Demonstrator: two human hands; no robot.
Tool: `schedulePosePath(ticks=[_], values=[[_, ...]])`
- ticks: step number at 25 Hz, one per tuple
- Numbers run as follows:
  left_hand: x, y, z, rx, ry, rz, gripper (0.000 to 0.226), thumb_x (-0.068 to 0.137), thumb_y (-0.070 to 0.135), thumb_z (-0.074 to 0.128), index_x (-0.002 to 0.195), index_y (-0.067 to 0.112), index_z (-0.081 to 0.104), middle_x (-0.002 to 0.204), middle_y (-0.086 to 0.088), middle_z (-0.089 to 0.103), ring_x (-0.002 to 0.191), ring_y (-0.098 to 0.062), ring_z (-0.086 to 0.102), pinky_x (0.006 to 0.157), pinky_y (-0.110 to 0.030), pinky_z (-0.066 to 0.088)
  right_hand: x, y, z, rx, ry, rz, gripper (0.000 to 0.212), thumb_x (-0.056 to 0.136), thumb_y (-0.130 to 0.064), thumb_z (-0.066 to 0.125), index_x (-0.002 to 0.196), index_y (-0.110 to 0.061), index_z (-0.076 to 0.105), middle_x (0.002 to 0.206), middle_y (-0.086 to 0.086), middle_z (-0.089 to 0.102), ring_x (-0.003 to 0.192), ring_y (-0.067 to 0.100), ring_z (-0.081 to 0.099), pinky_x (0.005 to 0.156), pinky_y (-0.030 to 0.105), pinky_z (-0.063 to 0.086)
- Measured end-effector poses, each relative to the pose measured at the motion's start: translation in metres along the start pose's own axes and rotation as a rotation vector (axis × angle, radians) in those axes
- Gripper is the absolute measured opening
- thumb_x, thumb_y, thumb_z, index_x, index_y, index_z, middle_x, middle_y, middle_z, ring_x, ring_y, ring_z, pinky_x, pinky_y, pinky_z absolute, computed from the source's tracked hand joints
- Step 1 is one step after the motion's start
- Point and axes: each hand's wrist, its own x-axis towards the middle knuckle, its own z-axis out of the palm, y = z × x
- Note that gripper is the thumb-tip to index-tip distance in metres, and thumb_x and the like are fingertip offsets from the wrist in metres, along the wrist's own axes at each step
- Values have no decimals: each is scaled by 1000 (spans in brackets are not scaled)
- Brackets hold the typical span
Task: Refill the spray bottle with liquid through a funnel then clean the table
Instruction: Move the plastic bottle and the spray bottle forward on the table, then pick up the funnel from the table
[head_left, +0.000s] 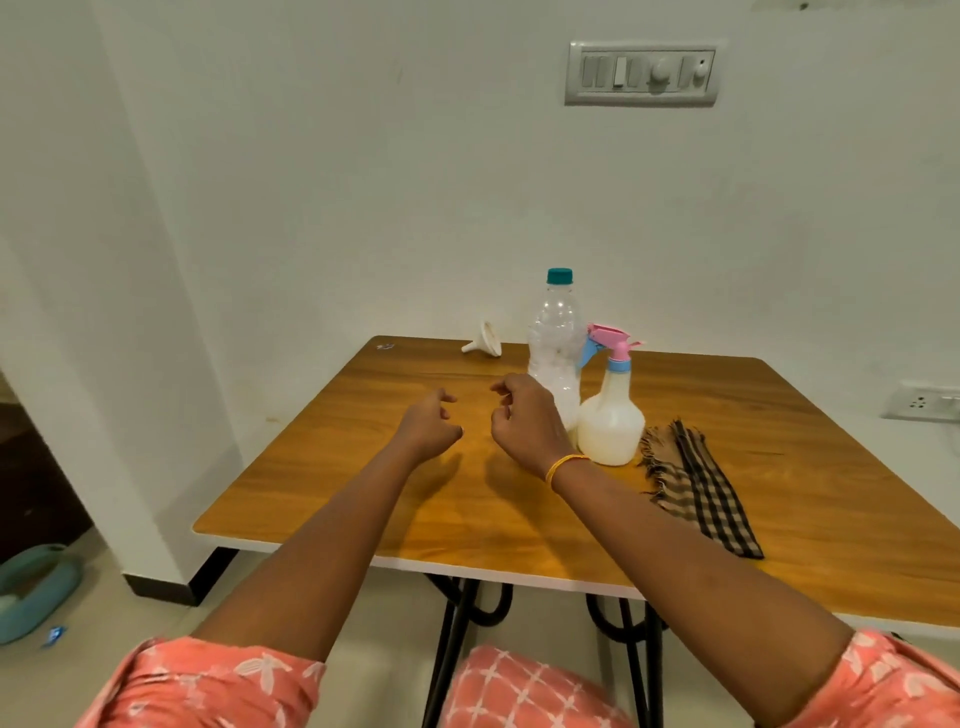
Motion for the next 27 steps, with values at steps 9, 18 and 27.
schedulePosePath(ticks=[9, 18, 27], values=[[165, -32, -7, -18, 25, 11, 41, 90, 13, 59, 129, 12, 49, 107, -7, 57, 99, -20, 56, 77, -27, 43, 140, 57, 141, 96, 59, 669, 41, 87, -10, 53, 126, -2, 45, 134, 18, 43, 116, 37, 51, 93, 38, 44], [308, -74, 39, -68, -49, 30, 44, 95, 11, 50, 137, 7, 39, 133, -15, 53, 119, -26, 53, 99, -33, 42, 269, 140, 214, -147, 333, 765, 35, 93, -14, 51, 128, -12, 46, 119, 17, 61, 112, 36, 56, 81, 40, 48], [199, -63, 13, -317, 56, -61, 52, 98, 43, 37, 145, 21, 31, 144, -14, 44, 129, -34, 44, 107, -50, 38, 167, 60, 173, -152, 185, 533, 28, 96, -18, 42, 118, -11, 58, 110, 14, 64, 102, 33, 60, 79, 41, 50]])
